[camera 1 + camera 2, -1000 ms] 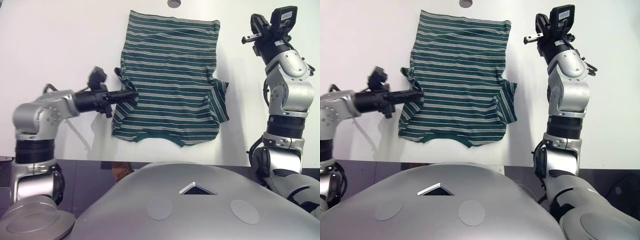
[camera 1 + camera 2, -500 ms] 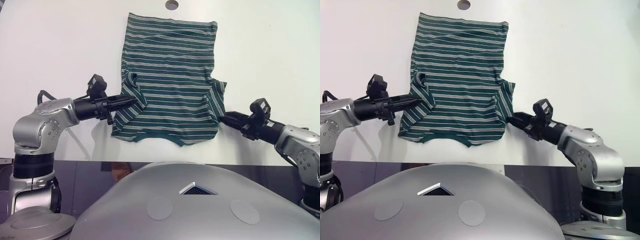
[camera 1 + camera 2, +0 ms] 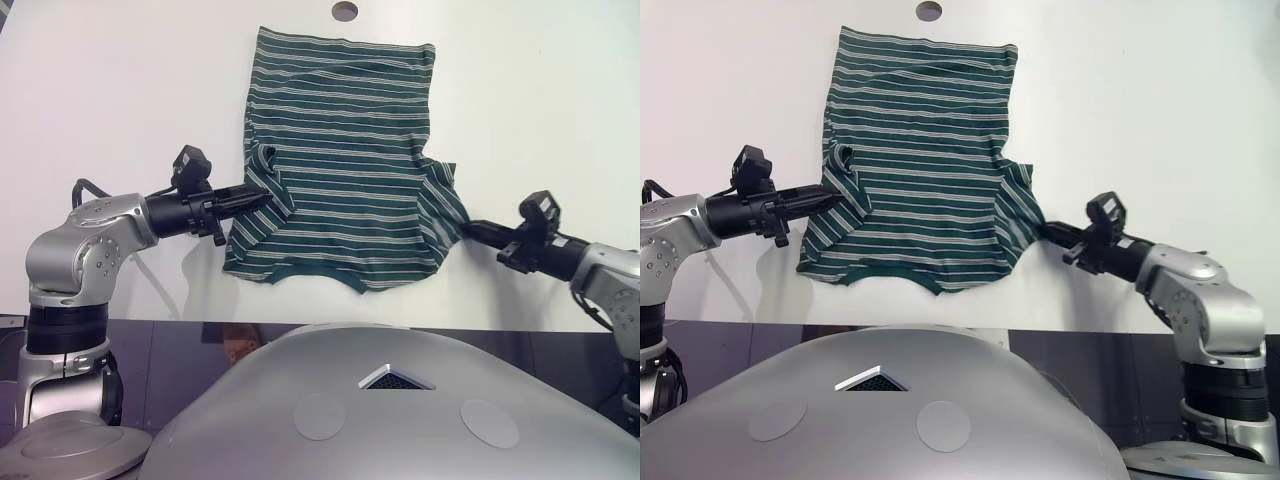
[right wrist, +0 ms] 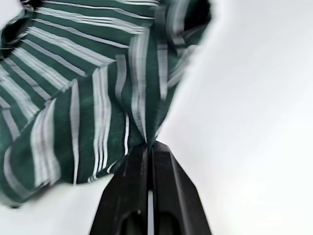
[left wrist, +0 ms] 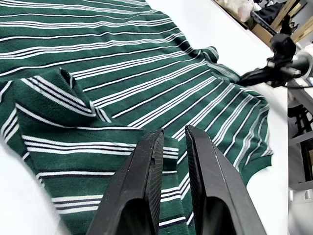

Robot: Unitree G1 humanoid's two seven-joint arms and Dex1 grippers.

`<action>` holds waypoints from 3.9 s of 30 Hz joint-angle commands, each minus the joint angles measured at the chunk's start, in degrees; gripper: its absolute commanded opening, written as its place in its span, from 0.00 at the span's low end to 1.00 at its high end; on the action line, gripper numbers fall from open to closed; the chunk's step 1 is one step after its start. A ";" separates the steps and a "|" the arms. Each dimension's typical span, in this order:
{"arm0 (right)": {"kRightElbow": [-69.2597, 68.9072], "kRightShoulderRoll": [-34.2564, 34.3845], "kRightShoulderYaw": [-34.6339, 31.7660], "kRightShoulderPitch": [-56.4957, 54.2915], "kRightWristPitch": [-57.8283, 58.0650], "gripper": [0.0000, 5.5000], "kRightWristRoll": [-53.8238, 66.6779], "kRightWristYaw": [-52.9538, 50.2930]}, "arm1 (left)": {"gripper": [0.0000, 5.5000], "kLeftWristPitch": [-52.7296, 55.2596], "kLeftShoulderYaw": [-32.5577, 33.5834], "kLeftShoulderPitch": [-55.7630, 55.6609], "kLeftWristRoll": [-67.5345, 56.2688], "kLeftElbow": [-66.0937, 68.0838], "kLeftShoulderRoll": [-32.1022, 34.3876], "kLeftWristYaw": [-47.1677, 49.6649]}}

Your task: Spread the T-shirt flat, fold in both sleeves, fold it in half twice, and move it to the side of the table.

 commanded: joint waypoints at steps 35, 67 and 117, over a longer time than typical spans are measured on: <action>2.01 -11.56 30.07 0.84 -66.01 0.53 -44.06 1.02 | 0.49 -85.11 -15.18 4.14 44.81 20.88 15.88 -12.05; 49.15 15.92 16.49 -56.27 -4.99 0.00 10.76 -1.83 | 0.00 -3.05 -10.63 -50.38 7.59 58.12 -6.02 -0.53; 9.48 14.41 26.72 -44.13 -15.25 0.08 -18.03 20.10 | 0.00 -49.81 -25.03 -55.38 42.09 71.18 -11.70 -9.98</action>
